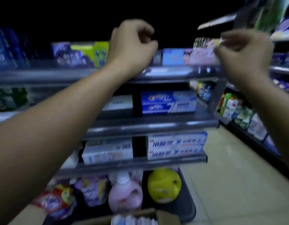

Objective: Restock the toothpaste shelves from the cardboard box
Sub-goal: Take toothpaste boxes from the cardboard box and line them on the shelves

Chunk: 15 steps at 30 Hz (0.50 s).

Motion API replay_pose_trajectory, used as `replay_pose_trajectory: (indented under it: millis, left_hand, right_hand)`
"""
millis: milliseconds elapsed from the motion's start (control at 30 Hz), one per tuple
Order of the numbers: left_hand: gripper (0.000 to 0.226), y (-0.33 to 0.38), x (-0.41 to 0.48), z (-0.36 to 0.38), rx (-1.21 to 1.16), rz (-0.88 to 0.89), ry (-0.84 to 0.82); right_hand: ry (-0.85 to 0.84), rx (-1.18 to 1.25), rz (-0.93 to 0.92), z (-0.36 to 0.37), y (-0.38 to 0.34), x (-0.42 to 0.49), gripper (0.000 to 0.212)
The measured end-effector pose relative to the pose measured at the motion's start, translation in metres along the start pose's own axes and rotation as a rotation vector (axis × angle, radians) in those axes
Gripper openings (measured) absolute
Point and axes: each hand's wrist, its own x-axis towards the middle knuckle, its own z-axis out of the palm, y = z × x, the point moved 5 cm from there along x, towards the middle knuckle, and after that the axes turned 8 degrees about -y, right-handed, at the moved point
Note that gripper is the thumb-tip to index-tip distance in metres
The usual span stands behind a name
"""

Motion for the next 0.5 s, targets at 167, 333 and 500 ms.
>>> replay_pose_trajectory:
  millis: [167,333,500]
  left_hand:
    - [0.031,-0.033,-0.129,-0.023,-0.040,0.227,-0.023]
    - [0.017,-0.111,-0.270,0.010,-0.221,-0.130,-0.276]
    - [0.021,-0.208,-0.416,0.068,-0.139,-0.681,-0.651]
  right_hand:
    - [-0.197,0.180,0.066,0.024,-0.007,-0.125,0.029]
    - [-0.336,0.474,0.126,0.080,-0.017,-0.242,0.012]
    - [-0.583,0.506,0.353,0.160,0.031,-0.343,0.027]
